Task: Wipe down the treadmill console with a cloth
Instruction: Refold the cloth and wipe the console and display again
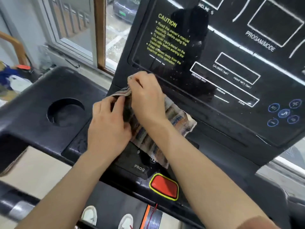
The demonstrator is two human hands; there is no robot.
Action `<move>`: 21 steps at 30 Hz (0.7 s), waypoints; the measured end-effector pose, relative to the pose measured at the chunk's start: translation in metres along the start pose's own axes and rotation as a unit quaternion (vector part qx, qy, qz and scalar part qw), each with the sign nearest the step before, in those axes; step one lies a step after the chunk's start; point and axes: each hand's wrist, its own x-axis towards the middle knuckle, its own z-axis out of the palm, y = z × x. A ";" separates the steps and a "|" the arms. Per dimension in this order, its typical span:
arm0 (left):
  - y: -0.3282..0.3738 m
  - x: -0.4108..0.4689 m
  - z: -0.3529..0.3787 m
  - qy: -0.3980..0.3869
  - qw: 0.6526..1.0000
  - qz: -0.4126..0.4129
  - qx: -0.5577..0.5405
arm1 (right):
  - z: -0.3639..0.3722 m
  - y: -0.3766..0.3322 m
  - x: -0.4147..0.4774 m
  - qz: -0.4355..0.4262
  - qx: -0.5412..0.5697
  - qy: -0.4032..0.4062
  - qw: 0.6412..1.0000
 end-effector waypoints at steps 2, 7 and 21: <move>-0.011 -0.001 -0.005 -0.017 1.000 -0.016 0.003 | 0.023 -0.016 0.012 -0.022 -0.063 -0.037 0.997; -0.022 -0.009 -0.011 -0.038 0.999 0.014 0.002 | 0.025 -0.007 0.008 -0.075 -0.081 -0.039 0.993; -0.011 0.008 -0.014 -0.043 0.991 0.103 -0.076 | -0.057 0.047 -0.041 -0.061 -0.220 -0.010 0.974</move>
